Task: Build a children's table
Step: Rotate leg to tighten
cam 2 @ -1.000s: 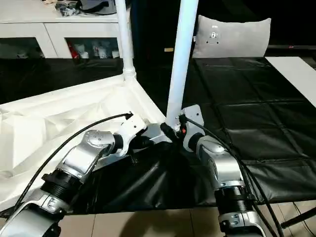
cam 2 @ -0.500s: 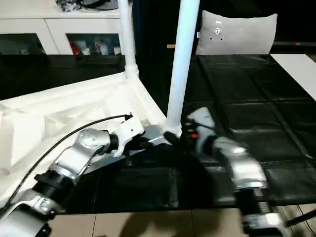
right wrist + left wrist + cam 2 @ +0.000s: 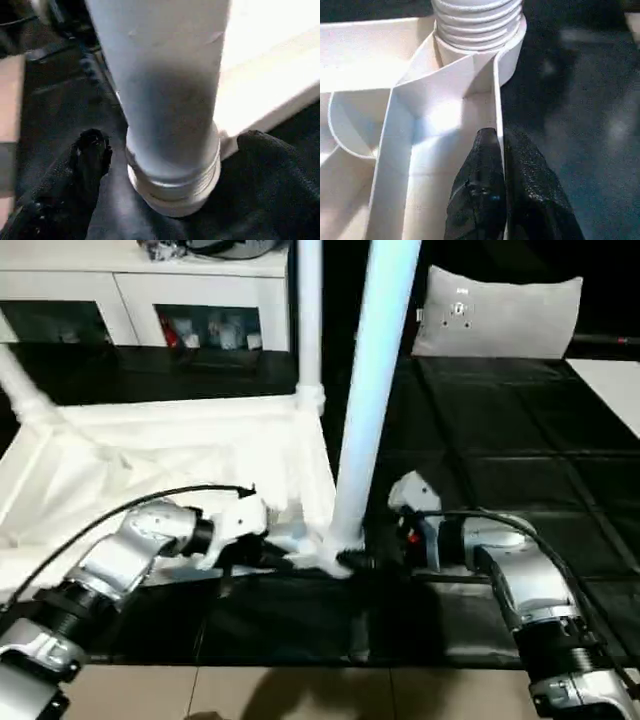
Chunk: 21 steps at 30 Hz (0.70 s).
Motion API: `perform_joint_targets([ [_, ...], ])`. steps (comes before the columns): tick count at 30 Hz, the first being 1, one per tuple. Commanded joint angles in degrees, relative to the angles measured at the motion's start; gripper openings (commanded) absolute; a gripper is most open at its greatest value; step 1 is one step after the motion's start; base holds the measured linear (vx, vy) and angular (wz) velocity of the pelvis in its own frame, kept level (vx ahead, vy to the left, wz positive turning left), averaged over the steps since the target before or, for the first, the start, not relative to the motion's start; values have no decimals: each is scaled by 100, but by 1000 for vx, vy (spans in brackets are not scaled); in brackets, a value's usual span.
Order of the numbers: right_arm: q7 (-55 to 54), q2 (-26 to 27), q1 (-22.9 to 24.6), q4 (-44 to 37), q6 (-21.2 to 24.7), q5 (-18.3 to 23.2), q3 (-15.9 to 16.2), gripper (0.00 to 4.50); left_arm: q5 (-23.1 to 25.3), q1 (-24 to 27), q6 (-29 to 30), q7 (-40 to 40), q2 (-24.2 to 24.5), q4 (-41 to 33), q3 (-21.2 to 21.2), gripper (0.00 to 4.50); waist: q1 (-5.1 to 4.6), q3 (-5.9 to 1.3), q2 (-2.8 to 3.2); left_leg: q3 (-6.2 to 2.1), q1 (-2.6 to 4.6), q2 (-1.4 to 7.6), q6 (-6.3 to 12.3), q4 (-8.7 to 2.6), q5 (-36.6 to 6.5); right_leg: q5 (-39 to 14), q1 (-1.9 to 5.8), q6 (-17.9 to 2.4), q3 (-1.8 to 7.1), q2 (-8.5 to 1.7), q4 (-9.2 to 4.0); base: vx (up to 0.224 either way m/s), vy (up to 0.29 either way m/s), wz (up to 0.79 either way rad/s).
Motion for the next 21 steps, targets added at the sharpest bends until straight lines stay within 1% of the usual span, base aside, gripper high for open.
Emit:
perform_joint_targets([
  [1,118,-14,33,-97,55,97,102,399,64,10,-27,-314,7,-55,-313,0,-7,-330,-88,65,-14,148,519,-327,-432,-362,349,-1385,215,-386,-364,0,0,0],
  [4,129,18,27,-30,12,68,139,380,64,10,-42,-298,-12,-50,-308,0,-7,-331,-95,63,-14,141,445,-330,-471,-479,352,-1347,222,-393,-375,0,0,0],
  [6,156,38,30,-1,-13,52,155,356,44,21,-27,-321,-20,-69,-315,0,-4,-334,-101,61,-18,137,432,-328,-442,-453,358,-1334,223,-391,-371,0,0,0],
  [7,174,50,33,22,-25,46,171,348,34,26,-18,-339,-27,-77,-319,0,-5,-339,-116,62,-21,131,438,-324,-391,-398,364,-1325,223,-385,-364,0,0,0],
  [9,196,50,31,32,-8,55,180,335,24,23,-13,-365,-27,-74,-316,0,0,-347,-109,62,-22,127,459,-316,-303,-259,366,-1345,222,-384,-349,0,0,0],
  [11,207,58,29,49,-3,55,185,304,17,20,-9,-373,-29,-71,-310,0,9,-352,-111,61,-25,127,492,-310,-236,-155,369,-1356,217,-380,-334,0,0,0],
  [12,216,60,29,53,12,61,188,304,16,19,-8,-374,-30,-69,-308,0,9,-352,-112,63,-28,124,499,-308,-233,-145,371,-1360,216,-379,-334,0,0,0],
  [13,231,60,33,52,34,73,201,290,16,20,-8,-372,-31,-68,-303,0,13,-353,-112,64,-28,124,503,-307,-232,-141,373,-1363,215,-380,-334,0,0,0],
  [14,238,62,33,58,40,76,209,290,17,16,-9,-370,-34,-61,-299,0,14,-351,-128,66,-30,124,505,-306,-242,-160,375,-1355,216,-380,-339,0,0,0],
  [16,241,81,46,52,50,79,217,272,6,19,-1,-343,-44,-56,-280,0,21,-352,-118,64,-23,127,498,-308,-256,-207,371,-1348,214,-383,-338,0,0,0],
  [18,220,117,65,36,82,87,217,270,-85,40,96,-288,-96,-71,-204,0,22,-351,-127,66,-22,127,486,-308,-274,-248,371,-1340,214,-382,-341,0,0,0],
  [19,194,139,73,27,115,95,213,266,-132,49,159,-261,-127,-86,-165,0,25,-350,-122,64,-19,130,480,-310,-267,-255,369,-1347,213,-384,-339,0,0,0],
  [21,-166,344,88,-40,391,166,120,265,-218,94,420,-89,-238,-187,-64,0,17,-348,-123,67,-25,124,474,-312,-248,-202,375,-1363,216,-376,-332,0,0,0],
])
